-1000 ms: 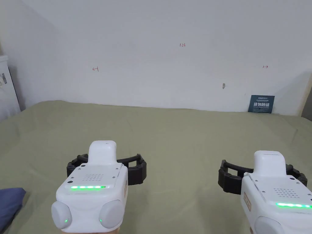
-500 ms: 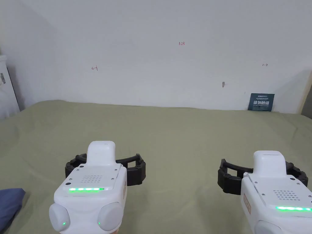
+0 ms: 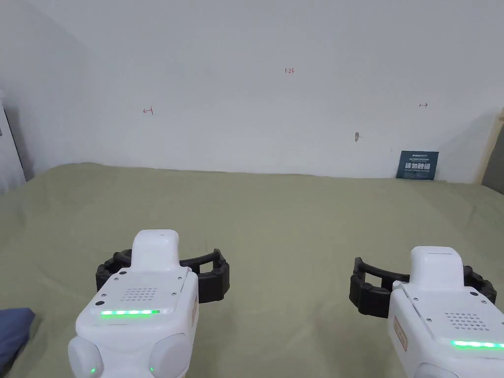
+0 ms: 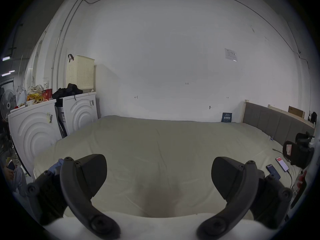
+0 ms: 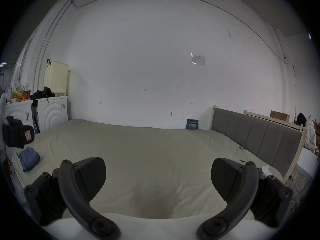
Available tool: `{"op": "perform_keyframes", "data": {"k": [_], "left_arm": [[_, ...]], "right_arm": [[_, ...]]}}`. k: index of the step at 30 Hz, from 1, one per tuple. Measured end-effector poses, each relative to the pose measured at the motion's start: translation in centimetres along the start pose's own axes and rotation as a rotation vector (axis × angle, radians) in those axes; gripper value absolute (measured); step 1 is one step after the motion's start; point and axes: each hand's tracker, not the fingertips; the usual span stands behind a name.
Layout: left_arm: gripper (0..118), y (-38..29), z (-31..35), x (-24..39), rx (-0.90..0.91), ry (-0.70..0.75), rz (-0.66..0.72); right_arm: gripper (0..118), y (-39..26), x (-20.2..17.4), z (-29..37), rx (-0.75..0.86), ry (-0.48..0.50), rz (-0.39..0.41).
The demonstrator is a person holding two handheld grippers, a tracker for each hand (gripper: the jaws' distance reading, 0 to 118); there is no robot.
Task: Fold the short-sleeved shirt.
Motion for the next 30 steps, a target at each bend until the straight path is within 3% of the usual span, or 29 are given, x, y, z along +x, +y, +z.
{"op": "perform_keyframes", "data": {"k": [6,10,14,18,30], "left_arm": [[118,-0.3,-0.2,0.0,-0.012,0.006,-0.007],[118,-0.3,-0.2,-0.2,-0.012,0.011,0.001],[118,-0.1,-0.2,-0.5,-0.015,0.011,0.007],[118,0.0,-0.1,-0.5,-0.012,0.011,0.013],[118,0.3,0.0,-0.6,-0.024,0.013,0.006]], "right_arm": [[118,0.1,-0.1,-0.7,-0.036,-0.009,-0.010],[118,-0.2,0.3,-0.8,-0.072,0.012,-0.080],[118,-0.4,0.6,-0.9,-0.074,0.017,-0.102],[118,-0.2,0.3,-0.9,-0.050,-0.056,-0.048],[118,0.0,0.2,-1.0,-0.050,0.014,0.033]]}}
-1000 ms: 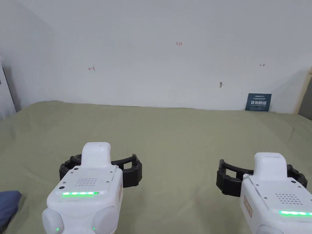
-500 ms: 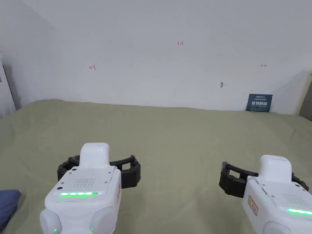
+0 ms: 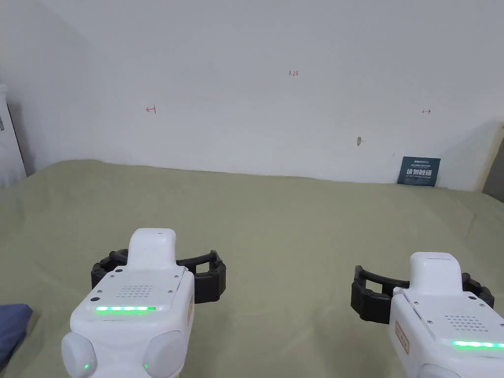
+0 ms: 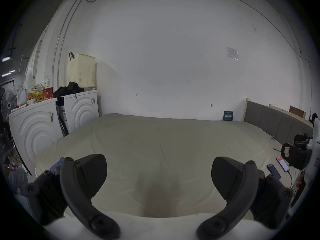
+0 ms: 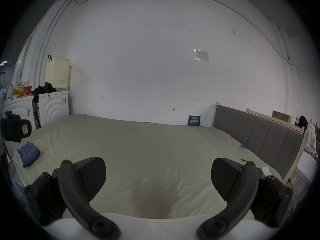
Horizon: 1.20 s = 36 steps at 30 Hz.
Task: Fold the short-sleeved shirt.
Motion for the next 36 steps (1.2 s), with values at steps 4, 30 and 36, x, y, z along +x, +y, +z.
{"op": "perform_keyframes", "data": {"k": [4,30,36], "left_arm": [[118,0.1,0.1,-0.1,0.001,0.001,0.003],[118,-0.1,-0.6,0.3,-0.027,0.005,-0.013],[118,-0.1,-0.6,0.1,-0.030,0.007,-0.002]], "right_arm": [[118,0.0,0.1,0.0,0.007,0.020,0.001],[118,0.7,1.6,-1.7,-0.189,-0.015,-0.119],[118,1.1,1.8,-1.7,-0.210,-0.026,-0.102]]}}
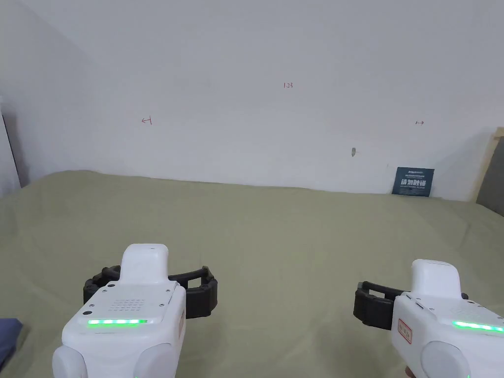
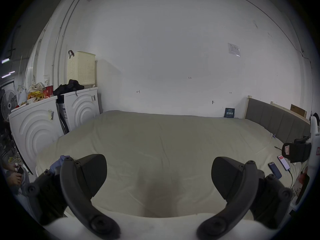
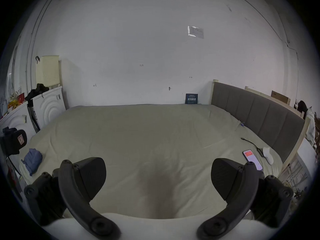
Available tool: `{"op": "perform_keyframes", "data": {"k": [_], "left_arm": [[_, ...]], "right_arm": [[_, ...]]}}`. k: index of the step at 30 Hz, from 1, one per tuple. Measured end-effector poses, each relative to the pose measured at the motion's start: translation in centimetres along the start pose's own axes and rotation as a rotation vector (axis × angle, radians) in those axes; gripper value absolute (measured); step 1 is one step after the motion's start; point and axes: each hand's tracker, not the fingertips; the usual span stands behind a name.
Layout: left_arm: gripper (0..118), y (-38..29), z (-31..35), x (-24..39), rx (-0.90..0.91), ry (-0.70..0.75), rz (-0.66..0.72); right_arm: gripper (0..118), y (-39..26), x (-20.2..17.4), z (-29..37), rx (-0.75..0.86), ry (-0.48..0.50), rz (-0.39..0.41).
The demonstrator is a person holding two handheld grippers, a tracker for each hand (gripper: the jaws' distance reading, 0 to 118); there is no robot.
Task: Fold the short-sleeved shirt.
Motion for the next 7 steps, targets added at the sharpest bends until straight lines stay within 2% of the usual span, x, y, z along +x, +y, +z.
{"op": "perform_keyframes", "data": {"k": [3,7], "left_arm": [[118,-0.02,0.03,-0.03,-0.002,-0.002,0.005],[118,-0.02,0.10,-0.03,-0.001,-0.003,0.003]], "right_arm": [[118,0.24,0.54,0.05,-0.019,0.028,-0.040],[118,0.02,0.83,0.68,0.041,0.070,-0.064]]}}
